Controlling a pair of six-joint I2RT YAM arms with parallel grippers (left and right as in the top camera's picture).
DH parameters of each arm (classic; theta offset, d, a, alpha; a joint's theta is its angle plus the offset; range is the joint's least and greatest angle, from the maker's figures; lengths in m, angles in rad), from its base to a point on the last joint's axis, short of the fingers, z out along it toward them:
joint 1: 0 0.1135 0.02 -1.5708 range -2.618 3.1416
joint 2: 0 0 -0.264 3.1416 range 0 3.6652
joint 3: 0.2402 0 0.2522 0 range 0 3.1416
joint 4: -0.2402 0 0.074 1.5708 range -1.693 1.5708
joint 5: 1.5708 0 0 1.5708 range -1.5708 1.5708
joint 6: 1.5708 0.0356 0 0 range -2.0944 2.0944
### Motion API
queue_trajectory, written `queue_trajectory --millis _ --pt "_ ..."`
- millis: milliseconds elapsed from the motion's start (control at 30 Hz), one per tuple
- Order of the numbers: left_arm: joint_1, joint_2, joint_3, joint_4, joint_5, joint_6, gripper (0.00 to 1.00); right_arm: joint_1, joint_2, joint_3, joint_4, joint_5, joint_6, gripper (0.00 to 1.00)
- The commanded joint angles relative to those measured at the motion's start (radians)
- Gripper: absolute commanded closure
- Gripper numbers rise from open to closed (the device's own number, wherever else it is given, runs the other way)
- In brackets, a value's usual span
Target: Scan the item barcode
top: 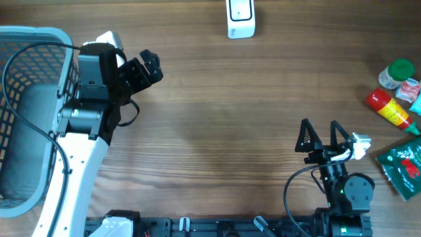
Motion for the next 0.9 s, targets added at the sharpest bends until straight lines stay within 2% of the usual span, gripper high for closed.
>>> queue_trajectory --millis 0,533,667,867 --pt "0.006 0.000 0.003 0.003 -0.010 0.019 0.00 0.005 -0.013 -0.001 0.004 0.018 0.010 0.00" --pt "-0.001 -0.040 0.003 -0.005 -0.010 0.019 0.00 0.005 -0.013 -0.001 0.004 0.018 0.010 0.00" --pt "-0.026 -0.150 0.003 -0.036 -0.010 0.019 0.00 0.005 -0.013 -0.001 0.004 0.018 0.010 0.00" --pt "-0.052 -0.442 0.003 -0.072 -0.010 0.019 0.00 0.005 -0.013 -0.001 0.004 0.018 0.010 0.00"
